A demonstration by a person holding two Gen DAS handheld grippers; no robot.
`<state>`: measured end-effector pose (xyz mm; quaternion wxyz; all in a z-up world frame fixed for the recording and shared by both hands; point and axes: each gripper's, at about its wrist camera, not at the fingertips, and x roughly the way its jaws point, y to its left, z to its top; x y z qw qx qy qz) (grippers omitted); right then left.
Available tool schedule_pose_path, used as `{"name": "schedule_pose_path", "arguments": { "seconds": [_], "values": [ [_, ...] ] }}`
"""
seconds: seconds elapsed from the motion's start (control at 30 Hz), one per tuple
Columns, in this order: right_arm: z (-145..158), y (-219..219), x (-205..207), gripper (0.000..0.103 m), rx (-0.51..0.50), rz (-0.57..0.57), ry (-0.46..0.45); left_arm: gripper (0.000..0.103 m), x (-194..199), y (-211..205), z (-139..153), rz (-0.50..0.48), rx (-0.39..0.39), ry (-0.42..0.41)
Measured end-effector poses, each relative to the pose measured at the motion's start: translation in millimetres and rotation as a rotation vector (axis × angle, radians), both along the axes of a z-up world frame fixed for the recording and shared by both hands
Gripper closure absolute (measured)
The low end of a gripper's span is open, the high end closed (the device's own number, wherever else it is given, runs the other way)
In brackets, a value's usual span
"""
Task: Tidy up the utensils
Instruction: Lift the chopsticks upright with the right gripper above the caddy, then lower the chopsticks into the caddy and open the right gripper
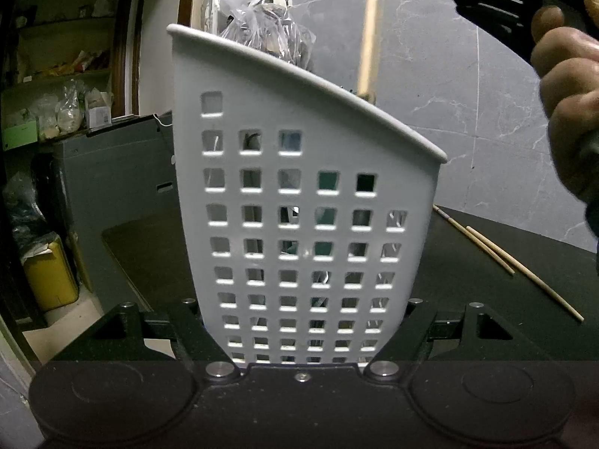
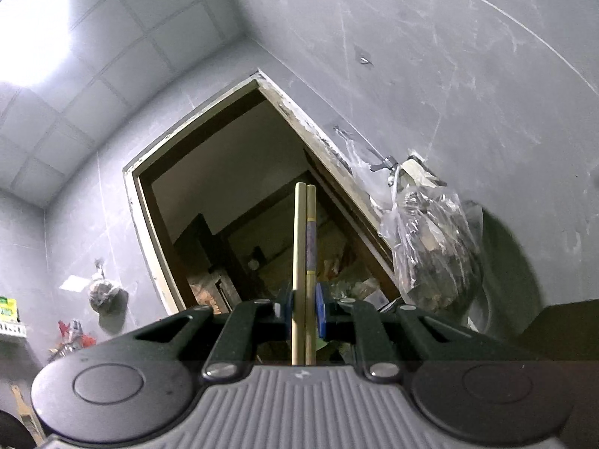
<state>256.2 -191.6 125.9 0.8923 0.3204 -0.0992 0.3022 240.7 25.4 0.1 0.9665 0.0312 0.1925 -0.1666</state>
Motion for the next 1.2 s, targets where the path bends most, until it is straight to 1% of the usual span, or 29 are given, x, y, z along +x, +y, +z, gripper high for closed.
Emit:
{"name": "schedule_pose_path", "arguments": {
  "seconds": [0.17,0.3,0.53,1.2],
  "values": [
    [-7,19,1,0.089,-0.052,-0.029,-0.008,0.027,0,0,0,0.0,0.0,0.0],
    [-14,29,5,0.089,-0.094,-0.045,0.033,0.027,1,-1,0,-0.001,-0.002,0.002],
    [-26,37,7,0.088,-0.121,-0.042,0.07,0.027,2,0,0,-0.001,-0.003,0.004],
    [-44,54,-11,0.088,-0.273,-0.049,0.089,0.027,1,-1,0,-0.001,-0.004,0.005]
  ]
}}
